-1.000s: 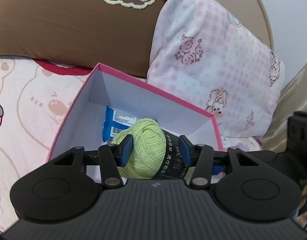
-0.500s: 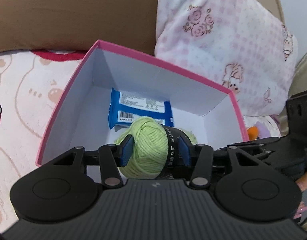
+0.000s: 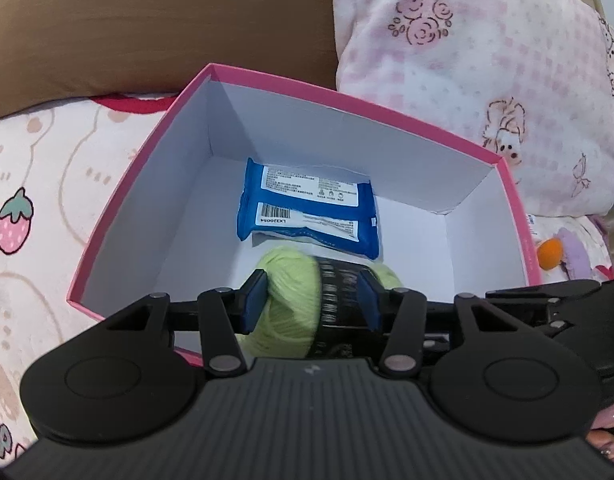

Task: Organize objects
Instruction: 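Carry the yarn ball over the pink box and lower it inside, then open the right tool to release the yarn ball in the box, then raise the right tool and move it to the clear floss-pick box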

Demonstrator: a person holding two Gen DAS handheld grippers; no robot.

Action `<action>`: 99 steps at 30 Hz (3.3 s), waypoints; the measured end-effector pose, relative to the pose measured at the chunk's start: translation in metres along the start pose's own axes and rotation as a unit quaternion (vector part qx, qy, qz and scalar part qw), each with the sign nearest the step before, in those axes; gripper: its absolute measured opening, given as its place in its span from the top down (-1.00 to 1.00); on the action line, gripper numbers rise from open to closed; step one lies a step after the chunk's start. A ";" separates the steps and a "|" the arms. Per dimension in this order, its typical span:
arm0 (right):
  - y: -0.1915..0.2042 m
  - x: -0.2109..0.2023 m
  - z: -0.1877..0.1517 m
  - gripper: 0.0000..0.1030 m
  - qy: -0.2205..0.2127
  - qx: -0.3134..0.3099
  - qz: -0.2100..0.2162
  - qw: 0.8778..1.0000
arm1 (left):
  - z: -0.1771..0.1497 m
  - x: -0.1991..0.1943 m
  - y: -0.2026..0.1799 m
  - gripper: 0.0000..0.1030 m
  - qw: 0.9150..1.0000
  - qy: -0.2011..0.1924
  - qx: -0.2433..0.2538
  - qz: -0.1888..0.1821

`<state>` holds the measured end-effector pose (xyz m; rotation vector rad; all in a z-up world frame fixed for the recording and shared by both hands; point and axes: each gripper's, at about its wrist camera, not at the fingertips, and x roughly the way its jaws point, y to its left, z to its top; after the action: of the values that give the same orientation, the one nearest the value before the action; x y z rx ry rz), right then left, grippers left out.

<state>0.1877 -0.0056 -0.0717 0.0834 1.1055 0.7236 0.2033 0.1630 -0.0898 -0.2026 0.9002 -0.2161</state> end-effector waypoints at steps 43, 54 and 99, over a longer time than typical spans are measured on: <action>0.093 -0.143 -0.037 -0.72 -0.072 -0.166 -0.109 0.977 | 0.005 -0.140 -0.062 -0.87 0.998 0.026 0.035 0.044; 0.087 -0.170 -0.058 -0.75 -0.028 -0.132 -0.122 0.983 | -0.013 -0.188 -0.075 -1.00 0.999 0.010 0.043 0.009; 0.004 -0.263 -0.174 -0.75 0.015 -0.185 -0.188 0.964 | -0.071 -0.172 -0.225 -1.00 0.976 0.124 0.139 -0.112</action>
<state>-0.0247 -0.2016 0.0542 -0.4469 0.9605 0.5779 0.0209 -0.0120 0.0556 -0.0142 1.0833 -0.5834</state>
